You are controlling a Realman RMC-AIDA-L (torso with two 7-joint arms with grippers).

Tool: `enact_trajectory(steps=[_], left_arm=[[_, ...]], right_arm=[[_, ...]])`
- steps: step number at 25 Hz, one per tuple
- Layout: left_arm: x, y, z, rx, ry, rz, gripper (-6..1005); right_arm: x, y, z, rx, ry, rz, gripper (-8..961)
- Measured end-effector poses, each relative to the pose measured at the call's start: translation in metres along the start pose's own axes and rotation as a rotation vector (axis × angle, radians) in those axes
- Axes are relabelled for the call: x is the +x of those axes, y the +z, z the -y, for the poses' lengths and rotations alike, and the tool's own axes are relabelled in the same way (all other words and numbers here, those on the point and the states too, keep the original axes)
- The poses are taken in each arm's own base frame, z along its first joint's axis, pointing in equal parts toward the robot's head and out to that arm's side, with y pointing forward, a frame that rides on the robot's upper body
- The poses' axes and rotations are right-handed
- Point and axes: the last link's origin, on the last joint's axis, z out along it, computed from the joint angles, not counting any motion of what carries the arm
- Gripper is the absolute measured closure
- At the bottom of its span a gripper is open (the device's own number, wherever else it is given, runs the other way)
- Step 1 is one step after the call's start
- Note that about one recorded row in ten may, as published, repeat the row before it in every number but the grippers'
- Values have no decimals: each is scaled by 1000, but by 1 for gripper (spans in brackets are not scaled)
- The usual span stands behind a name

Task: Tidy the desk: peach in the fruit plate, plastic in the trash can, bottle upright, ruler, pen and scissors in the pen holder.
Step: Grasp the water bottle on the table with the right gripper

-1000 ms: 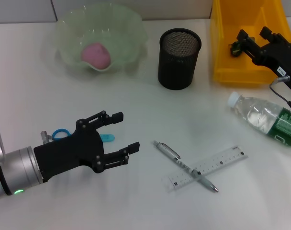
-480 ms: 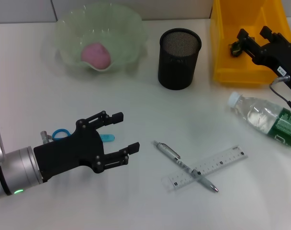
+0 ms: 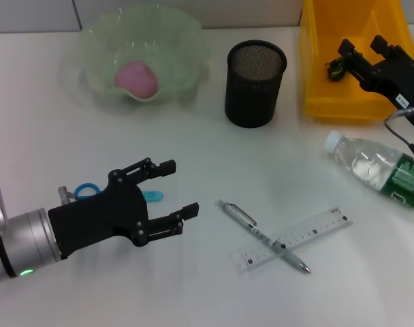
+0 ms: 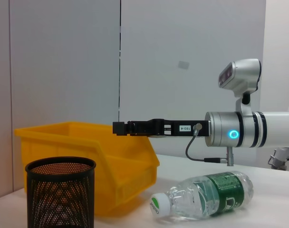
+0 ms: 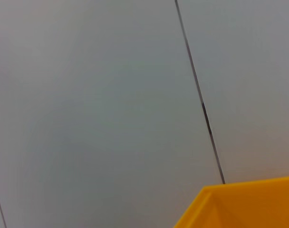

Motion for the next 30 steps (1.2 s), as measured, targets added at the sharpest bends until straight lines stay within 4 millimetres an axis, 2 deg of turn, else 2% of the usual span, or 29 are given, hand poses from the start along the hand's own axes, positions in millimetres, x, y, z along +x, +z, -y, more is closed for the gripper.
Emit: enact_trajectory(steps=[7,9,13,19,20,24,30], left_arm=[[0,0,0,1,-1,0,200],[-1,-1,-1,1,-2,0,200],[-1,-1,-1,1,-4,-2,200],[0,-2,-2,1,-5,-5,200],[0,-2,-2,1,-5,-5,200],[-1,-3,-2,5,-7,-7,200],[-1,-3,-2,7,-7,-8,200]], right_arm=[[-4,-11,0,-35,50,44,224],[-8,-24,0,-86,74,70,223],[-10,-37,-3,-171,72,56,223],[-10,-66,-8,-354,24,-45,224],[-10,-66,-8,-354,24,-45,224],[-6,-87,-9,-433,-38,-115,224],[-1,-97,-12,-505,-104,-177,224]])
